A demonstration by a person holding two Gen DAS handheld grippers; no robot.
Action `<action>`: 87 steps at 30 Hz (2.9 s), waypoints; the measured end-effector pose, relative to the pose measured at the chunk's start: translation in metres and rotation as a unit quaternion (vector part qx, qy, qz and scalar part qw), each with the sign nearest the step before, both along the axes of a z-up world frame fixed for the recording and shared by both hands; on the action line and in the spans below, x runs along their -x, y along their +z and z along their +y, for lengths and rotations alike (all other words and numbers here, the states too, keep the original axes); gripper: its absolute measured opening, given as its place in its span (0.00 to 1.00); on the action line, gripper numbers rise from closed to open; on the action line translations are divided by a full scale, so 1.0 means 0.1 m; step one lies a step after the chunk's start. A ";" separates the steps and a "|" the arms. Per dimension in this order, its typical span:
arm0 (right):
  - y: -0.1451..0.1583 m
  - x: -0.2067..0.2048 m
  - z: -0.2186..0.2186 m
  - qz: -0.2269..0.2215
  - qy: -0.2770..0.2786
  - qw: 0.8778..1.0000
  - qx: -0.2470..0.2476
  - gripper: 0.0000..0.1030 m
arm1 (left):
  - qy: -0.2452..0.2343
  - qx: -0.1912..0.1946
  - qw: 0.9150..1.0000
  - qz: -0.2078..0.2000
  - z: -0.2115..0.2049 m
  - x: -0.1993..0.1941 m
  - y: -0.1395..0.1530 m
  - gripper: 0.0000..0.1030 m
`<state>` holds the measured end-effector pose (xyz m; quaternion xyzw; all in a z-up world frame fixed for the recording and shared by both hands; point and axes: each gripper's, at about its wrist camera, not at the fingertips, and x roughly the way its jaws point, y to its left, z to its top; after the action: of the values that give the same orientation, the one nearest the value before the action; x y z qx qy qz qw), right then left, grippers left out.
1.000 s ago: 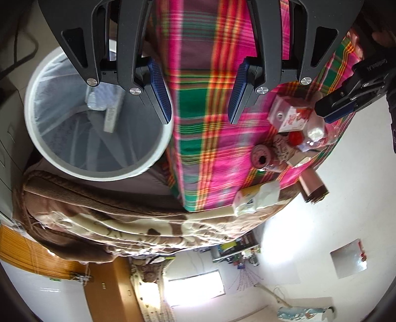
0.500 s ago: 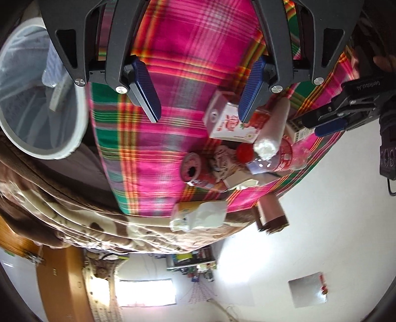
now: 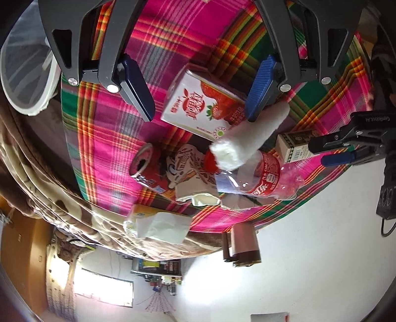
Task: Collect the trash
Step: 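Grasp strawberry juice box with right tool while left tool grasps beige carton, then carry strawberry juice box over wastebasket with right tool while left tool carries beige carton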
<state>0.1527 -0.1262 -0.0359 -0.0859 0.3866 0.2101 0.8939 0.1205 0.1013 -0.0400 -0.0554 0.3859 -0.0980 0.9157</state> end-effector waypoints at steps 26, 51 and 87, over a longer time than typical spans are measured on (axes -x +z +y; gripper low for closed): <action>-0.17 0.11 0.19 0.048 0.101 0.993 0.032 0.75 | -0.042 -0.006 0.998 0.045 -0.06 -0.23 -0.16 0.74; -0.12 0.24 -0.17 0.032 -0.021 0.998 -0.040 0.57 | -0.046 -0.031 0.998 0.036 -0.27 -0.09 -0.13 0.34; 0.36 0.51 -1.36 -0.048 -0.191 0.975 -0.102 0.57 | -0.146 0.003 0.988 -0.057 -1.60 0.20 0.61 0.34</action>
<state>0.1013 -0.2621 0.0000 0.0717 0.3293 0.0693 0.9389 0.1005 -0.0582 0.0207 0.0043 0.3371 -0.2345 0.9118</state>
